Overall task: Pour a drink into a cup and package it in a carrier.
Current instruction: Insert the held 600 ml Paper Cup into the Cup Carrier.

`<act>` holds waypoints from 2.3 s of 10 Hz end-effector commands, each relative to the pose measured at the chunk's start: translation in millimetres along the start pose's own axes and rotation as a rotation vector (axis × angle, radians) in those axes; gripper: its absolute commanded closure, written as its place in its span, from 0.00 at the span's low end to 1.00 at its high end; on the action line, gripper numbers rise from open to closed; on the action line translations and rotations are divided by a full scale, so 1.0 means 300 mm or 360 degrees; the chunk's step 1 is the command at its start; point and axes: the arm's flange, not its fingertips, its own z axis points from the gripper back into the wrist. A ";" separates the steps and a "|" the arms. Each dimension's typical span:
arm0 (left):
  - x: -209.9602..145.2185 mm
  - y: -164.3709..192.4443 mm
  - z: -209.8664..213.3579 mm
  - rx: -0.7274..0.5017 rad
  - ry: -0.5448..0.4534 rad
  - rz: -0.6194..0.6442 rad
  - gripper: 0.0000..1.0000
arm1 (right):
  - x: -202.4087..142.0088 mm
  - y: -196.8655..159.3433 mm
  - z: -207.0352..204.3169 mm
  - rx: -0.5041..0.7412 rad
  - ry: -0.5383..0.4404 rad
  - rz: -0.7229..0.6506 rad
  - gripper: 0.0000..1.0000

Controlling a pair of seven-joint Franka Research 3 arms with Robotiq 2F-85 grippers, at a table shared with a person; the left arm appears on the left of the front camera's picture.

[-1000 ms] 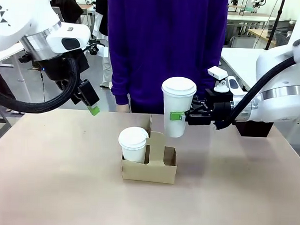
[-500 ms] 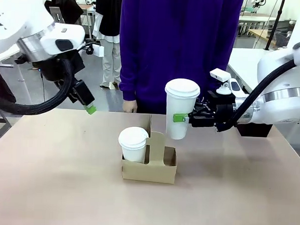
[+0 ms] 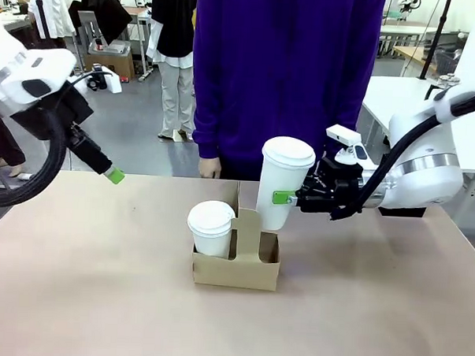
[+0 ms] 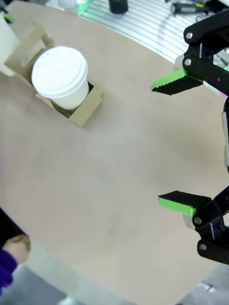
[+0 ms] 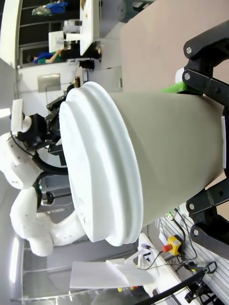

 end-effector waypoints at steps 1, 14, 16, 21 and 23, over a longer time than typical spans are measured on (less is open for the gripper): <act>-0.061 0.006 -0.010 -0.0061 -0.0108 -0.0125 0.00 | -0.018 -0.020 -0.024 0.0061 0.0006 0.0051 0.20; -0.048 0.003 0.008 -0.0027 -0.0051 -0.0101 0.00 | -0.265 -0.059 -0.021 0.0114 0.0111 -0.0024 0.20; -0.048 0.003 0.008 -0.0027 -0.0051 -0.0101 0.00 | -0.302 -0.059 -0.026 0.0124 0.0130 -0.0026 0.20; -0.048 0.003 0.008 -0.0027 -0.0051 -0.0101 0.00 | -0.346 -0.059 -0.033 0.0133 0.0162 -0.0027 0.20; -0.048 0.003 0.008 -0.0027 -0.0051 -0.0101 0.00 | -0.340 -0.060 -0.026 0.0144 0.0196 -0.0006 0.00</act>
